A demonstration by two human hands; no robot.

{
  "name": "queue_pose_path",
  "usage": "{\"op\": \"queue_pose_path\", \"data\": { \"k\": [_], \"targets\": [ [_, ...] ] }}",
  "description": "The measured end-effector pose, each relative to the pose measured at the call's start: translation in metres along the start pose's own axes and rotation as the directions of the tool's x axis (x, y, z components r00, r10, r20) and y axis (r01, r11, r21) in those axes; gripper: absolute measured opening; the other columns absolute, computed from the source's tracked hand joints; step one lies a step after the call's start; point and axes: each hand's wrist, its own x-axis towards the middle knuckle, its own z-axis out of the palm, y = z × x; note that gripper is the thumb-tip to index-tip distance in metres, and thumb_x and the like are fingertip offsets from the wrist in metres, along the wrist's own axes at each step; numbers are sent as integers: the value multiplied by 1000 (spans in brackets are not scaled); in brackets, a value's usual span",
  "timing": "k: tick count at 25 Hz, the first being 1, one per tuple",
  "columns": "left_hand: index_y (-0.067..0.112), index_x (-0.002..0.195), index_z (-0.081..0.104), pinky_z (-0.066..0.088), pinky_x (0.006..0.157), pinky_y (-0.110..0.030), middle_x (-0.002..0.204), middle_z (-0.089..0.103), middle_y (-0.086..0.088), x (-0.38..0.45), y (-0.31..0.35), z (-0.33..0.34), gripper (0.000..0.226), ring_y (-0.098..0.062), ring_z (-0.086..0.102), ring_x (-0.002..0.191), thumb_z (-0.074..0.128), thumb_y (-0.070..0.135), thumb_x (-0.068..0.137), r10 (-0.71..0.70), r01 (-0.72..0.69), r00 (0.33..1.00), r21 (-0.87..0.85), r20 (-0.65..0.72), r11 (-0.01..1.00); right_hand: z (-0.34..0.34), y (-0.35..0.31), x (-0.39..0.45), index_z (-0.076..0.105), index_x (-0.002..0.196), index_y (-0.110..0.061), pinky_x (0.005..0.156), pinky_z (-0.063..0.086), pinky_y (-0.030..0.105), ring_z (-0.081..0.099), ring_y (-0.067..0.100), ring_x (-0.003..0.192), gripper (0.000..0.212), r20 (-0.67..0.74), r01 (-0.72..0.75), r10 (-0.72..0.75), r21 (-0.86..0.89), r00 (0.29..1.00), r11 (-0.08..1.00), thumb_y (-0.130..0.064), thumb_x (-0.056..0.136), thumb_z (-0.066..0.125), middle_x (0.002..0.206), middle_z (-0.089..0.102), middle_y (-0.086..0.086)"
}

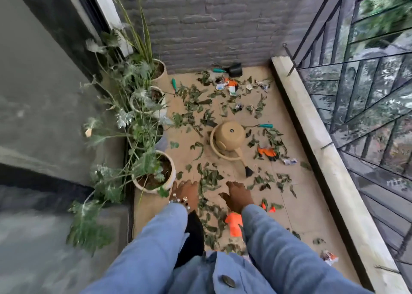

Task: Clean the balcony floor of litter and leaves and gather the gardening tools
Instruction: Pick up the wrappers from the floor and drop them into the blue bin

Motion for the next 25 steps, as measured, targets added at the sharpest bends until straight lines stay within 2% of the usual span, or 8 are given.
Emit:
{"op": "queue_pose_path", "data": {
  "k": [3,6,11,13,19,23,25],
  "targets": [
    [17,138,42,36,106,-49,133,53,-10,60,-23,-54,46,-33,50,123,48,22,92,57,-58,998,63,12,996,-40,-14,56,38,137,-10,101,38,44,36,33,131,47,-22,-45,46,41,999,998,-36,98,43,139,43,15],
    [17,137,43,35,106,-48,133,53,-8,108,-47,-111,44,-31,50,123,46,23,94,72,-73,997,106,8,992,-80,-37,103,38,137,-11,100,38,41,39,34,129,47,-15,-102,104,87,994,991,-37,98,43,139,45,15],
    [21,142,40,31,110,-48,137,53,-6,174,-76,-177,48,-30,49,127,47,29,95,52,-52,998,18,27,998,-132,-66,168,42,135,-14,101,40,40,45,33,126,45,-77,-131,148,195,986,972,-39,97,45,138,47,15],
    [20,141,41,30,111,-47,137,53,-6,199,-73,-199,45,-30,48,127,44,26,96,47,-47,998,-15,31,999,-150,-68,194,44,133,-15,102,39,42,44,34,126,44,-67,-146,163,216,984,965,-40,96,45,137,48,15],
    [21,141,41,27,110,-45,138,52,-6,286,-41,-267,45,-29,47,128,43,25,96,55,-56,998,31,29,998,-216,-38,270,41,138,-15,101,37,43,38,33,127,46,-69,-162,182,231,981,959,-39,98,43,137,45,13],
    [20,136,48,36,107,-40,134,55,-8,332,-12,-309,42,-29,51,124,46,23,95,68,-68,996,-6,-54,998,-261,-4,315,44,135,-15,103,38,41,38,33,127,44,-71,-184,209,259,975,948,-38,97,44,135,47,15],
    [19,134,50,39,105,-39,134,56,-8,351,-3,-325,39,-28,51,124,47,22,95,95,-96,994,-27,-49,995,-278,9,332,46,133,-16,103,39,41,40,34,126,43,-63,-222,250,290,966,931,-38,97,46,134,50,15]
  ]
}}
